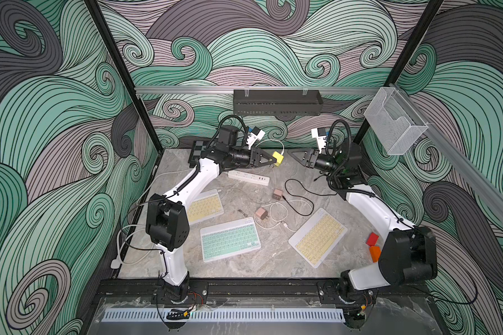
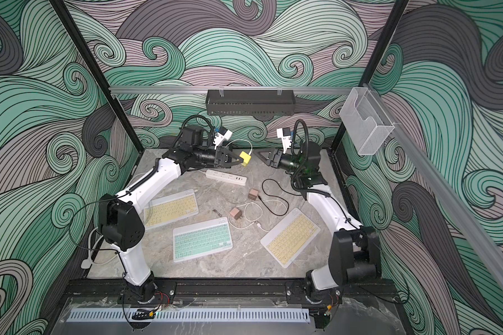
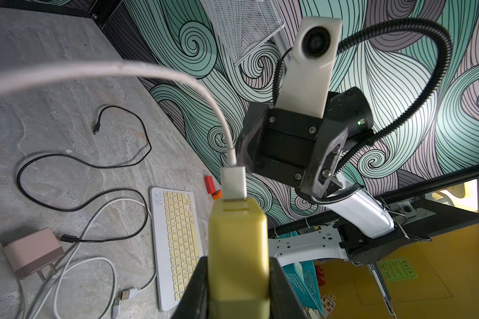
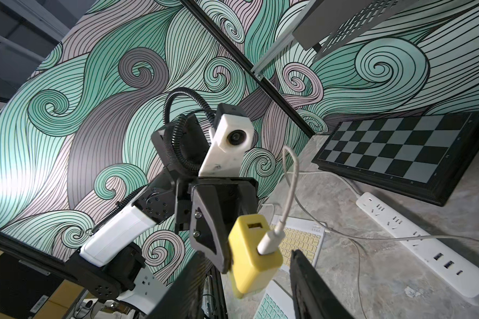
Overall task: Unplug the wireless keyboard
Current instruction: Remove the power cord from the plug.
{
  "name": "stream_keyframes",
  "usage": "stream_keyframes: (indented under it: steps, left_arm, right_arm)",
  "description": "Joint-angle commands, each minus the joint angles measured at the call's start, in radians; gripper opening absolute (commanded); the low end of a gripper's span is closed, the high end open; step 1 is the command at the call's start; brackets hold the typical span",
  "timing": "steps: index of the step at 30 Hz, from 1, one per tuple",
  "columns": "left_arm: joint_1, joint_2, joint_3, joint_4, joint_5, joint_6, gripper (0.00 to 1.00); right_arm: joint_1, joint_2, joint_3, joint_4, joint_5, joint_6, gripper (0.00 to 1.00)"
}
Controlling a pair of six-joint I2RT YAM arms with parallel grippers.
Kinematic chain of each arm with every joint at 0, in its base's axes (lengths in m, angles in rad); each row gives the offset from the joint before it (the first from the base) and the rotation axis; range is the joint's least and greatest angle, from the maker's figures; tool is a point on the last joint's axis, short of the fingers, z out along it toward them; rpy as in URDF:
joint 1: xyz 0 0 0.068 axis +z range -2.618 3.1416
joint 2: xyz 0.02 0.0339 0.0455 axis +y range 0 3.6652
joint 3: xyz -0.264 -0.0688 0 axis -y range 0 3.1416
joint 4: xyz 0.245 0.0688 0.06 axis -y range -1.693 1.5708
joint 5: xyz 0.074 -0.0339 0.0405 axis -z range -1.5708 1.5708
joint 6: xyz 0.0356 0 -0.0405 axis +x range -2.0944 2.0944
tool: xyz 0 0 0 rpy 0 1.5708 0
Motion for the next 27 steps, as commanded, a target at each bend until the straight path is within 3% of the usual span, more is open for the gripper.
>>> stream_keyframes:
  steps: [1,27]
  left_arm:
    - [-0.008,0.012,0.058,0.0,0.02,0.002,0.0]
    - [-0.027,0.054,0.104,0.005,0.008,-0.017,0.0]
  right_arm:
    - [0.009,0.031,0.036,-0.041,-0.014,-0.021,0.48]
    - [0.019,0.108,0.095,-0.016,-0.021,0.027,0.37]
